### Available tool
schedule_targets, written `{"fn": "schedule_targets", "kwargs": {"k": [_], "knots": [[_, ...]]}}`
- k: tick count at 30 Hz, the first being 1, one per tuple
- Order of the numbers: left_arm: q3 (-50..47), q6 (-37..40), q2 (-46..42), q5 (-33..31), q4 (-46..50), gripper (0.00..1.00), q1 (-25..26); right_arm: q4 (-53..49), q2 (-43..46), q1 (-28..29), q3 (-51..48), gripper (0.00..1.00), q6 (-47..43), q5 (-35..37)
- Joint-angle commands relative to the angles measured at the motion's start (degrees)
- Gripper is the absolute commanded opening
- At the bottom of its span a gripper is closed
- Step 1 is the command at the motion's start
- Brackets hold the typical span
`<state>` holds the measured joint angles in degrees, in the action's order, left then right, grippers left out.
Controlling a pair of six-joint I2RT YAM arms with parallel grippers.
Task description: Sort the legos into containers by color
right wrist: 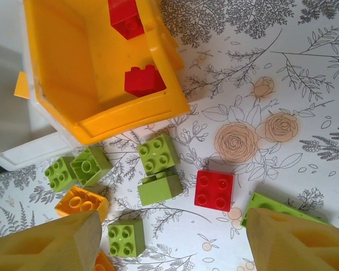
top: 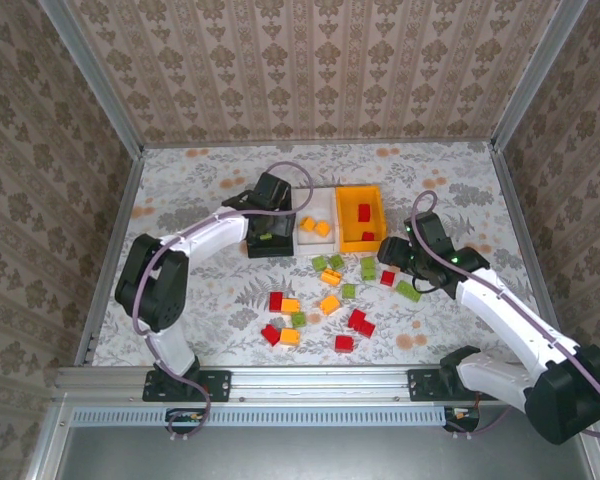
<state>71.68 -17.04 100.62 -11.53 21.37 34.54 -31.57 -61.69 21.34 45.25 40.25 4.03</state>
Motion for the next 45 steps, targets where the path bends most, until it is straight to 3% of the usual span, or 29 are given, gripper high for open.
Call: {"fn": "schedule_targets", "kwargs": {"k": [1, 2, 3, 4, 7, 13, 23, 31, 36, 40, 45], "knots": [[2.46, -1.13, -6.18, 2.21, -0.23, 0.84, 1.44, -1.13, -1.77, -0.55, 0.66, 0.70, -0.67, 0.47], [2.05, -1.36, -8.10, 3.24, -0.87, 0.88, 1.95, -0.81, -2.45, -0.58, 0.50, 0.69, -0.70, 0.47], [1.47, -1.88, -10.12, 4.16, -1.61, 0.99, 2.61, -0.09, -3.30, -0.58, 0.30, 0.69, -0.84, 0.39], [0.56, -2.41, -11.77, 4.96, -2.44, 1.00, 3.15, 0.57, -4.15, -0.58, 0.19, 0.68, -0.99, 0.11], [-3.46, -3.68, -17.72, 6.38, -5.67, 1.00, 5.55, 3.65, -7.59, -0.51, 0.77, 0.64, -2.45, -1.43], [-12.33, -5.28, -25.56, 1.80, -7.31, 1.00, 10.79, 5.13, -17.64, 2.15, 5.69, 0.59, -7.33, -2.14], [-25.74, -10.68, -38.25, -2.42, -7.47, 1.00, 11.24, 3.74, -32.18, 7.39, 10.82, 0.57, -9.14, 4.74], [-28.76, -11.32, -41.90, -5.55, -6.35, 1.00, 9.89, 3.90, -34.47, 9.42, 9.49, 0.51, -8.36, 5.11], [-29.75, -11.71, -42.19, -4.76, -6.25, 1.00, 8.48, 4.39, -34.72, 9.59, 8.80, 0.37, -8.00, 4.53], [-31.39, -12.07, -43.17, -5.37, -6.55, 1.00, 7.50, 3.70, -31.13, 10.07, 8.33, 0.28, -7.73, 4.05], [-33.46, -12.39, -45.44, -5.95, -5.99, 1.00, 6.37, 1.93, -23.36, 13.09, 10.87, 0.26, -8.08, 1.90]]}}
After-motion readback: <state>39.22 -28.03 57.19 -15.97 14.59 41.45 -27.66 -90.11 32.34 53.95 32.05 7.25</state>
